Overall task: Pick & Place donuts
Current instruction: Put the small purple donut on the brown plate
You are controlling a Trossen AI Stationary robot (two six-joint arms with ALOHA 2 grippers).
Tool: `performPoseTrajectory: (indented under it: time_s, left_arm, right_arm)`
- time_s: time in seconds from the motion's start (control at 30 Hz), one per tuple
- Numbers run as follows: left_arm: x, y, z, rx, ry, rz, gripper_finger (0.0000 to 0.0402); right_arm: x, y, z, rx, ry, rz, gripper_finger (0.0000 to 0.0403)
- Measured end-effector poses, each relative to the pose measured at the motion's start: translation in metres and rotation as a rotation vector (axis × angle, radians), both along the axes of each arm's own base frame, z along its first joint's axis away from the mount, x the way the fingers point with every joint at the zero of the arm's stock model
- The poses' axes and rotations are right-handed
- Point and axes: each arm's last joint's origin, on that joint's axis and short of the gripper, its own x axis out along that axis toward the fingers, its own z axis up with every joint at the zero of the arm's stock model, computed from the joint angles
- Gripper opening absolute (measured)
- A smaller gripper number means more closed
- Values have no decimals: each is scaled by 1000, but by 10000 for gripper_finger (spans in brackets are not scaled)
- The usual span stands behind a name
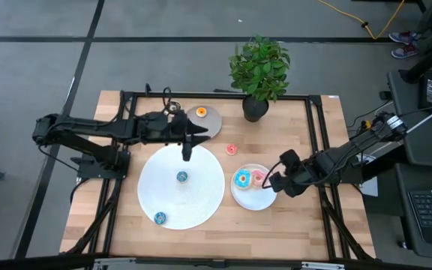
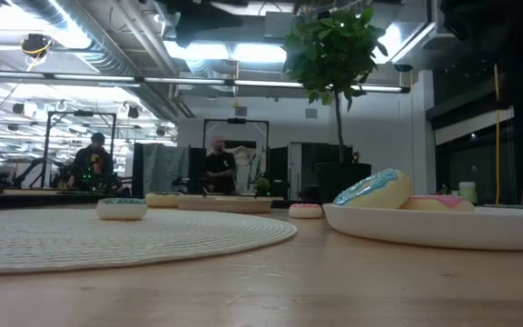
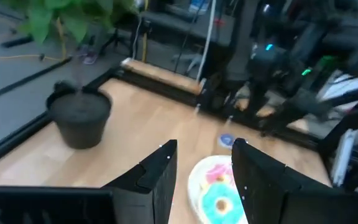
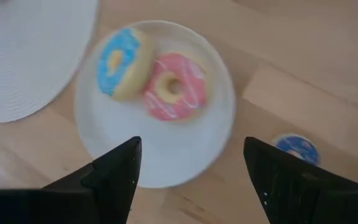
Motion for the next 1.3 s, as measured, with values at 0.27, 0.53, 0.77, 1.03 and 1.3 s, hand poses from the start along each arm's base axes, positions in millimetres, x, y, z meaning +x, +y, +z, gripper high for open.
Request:
performPoseTrajectory:
  time_s: [0.27, 0.53, 0.77, 1.03, 1.3]
  left_arm:
    - [-9, -18, -14, 8, -51, -20, 145]
    - [-26, -27, -25, 14, -51, -46, 145]
    - [-42, -26, -23, 1, -91, -9, 145]
    - [-51, -25, -16, 9, -123, -22, 145]
    - [-50, -25, -17, 12, -114, -9, 145]
  right_arm:
    - [-10, -3, -2, 36, 119, -33, 284]
    - [-19, -6, -8, 47, 227, -74, 284]
    - [-29, -6, -40, 141, 269, -52, 284]
    - [-48, -17, -60, 169, 284, -101, 284]
    - [-60, -24, -78, 237, 204, -159, 284]
